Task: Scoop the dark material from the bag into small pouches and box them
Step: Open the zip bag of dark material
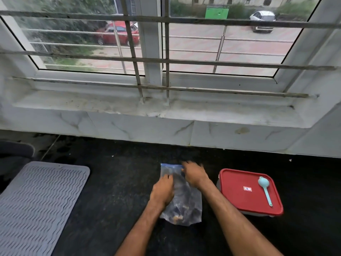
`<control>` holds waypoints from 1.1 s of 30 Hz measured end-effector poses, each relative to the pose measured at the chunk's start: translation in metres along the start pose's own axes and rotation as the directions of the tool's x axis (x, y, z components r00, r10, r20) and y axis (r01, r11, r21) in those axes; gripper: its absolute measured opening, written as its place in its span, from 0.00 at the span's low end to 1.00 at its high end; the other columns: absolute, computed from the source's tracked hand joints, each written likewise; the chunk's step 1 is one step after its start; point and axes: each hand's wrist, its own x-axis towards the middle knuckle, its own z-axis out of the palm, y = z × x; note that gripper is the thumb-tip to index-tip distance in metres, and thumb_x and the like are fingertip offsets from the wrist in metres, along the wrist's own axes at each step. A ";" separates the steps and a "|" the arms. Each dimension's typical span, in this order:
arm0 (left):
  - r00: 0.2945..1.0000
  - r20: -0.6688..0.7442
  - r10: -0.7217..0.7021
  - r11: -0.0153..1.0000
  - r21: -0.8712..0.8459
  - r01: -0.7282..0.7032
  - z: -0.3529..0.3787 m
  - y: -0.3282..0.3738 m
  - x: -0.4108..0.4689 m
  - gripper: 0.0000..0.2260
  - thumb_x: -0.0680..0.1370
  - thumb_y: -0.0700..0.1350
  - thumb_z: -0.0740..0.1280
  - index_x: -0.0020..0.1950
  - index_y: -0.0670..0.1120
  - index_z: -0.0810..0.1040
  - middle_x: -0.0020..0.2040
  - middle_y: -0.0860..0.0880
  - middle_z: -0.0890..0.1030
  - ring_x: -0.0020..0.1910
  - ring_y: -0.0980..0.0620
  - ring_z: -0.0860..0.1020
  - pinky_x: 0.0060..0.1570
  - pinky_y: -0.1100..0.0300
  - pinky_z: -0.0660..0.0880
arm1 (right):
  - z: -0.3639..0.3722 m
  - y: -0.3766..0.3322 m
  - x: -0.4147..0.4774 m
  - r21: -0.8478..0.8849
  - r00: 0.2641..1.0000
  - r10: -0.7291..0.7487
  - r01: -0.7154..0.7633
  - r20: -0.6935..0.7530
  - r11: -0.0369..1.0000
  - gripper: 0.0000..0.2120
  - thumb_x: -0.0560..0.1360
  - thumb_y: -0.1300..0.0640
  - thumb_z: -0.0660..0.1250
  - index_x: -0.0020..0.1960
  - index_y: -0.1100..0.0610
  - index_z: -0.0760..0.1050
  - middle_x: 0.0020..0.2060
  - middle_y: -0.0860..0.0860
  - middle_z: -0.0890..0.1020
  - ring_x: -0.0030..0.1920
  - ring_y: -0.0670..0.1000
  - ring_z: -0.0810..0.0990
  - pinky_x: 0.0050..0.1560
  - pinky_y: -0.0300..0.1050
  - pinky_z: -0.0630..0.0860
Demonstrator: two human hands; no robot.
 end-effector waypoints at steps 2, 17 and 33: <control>0.996 -0.046 -0.074 0.991 -0.112 0.069 0.002 0.001 0.003 0.13 0.83 0.48 0.55 0.61 0.44 0.74 0.59 0.44 0.78 0.56 0.46 0.77 0.54 0.51 0.74 | 0.003 0.001 0.000 -0.025 0.998 -0.018 0.016 -0.060 1.000 0.16 0.80 0.55 0.60 0.66 0.53 0.73 0.64 0.55 0.76 0.65 0.56 0.73 0.69 0.60 0.64; 0.874 -0.011 -0.485 0.447 -0.862 0.238 -0.027 0.041 0.011 0.10 0.81 0.38 0.64 0.40 0.43 0.76 0.36 0.49 0.78 0.38 0.50 0.77 0.33 0.70 0.72 | 0.003 -0.004 -0.027 0.525 0.989 0.098 -0.025 -0.112 0.851 0.15 0.80 0.44 0.60 0.60 0.53 0.69 0.50 0.53 0.82 0.50 0.55 0.82 0.53 0.55 0.78; 0.871 -0.045 -0.490 0.119 -0.993 0.016 -0.068 0.074 -0.042 0.16 0.83 0.47 0.59 0.51 0.34 0.78 0.43 0.37 0.79 0.42 0.44 0.78 0.49 0.43 0.78 | -0.042 -0.030 -0.101 0.646 0.950 -0.043 0.244 -0.311 0.723 0.08 0.80 0.48 0.65 0.43 0.47 0.73 0.36 0.45 0.79 0.35 0.41 0.77 0.36 0.37 0.72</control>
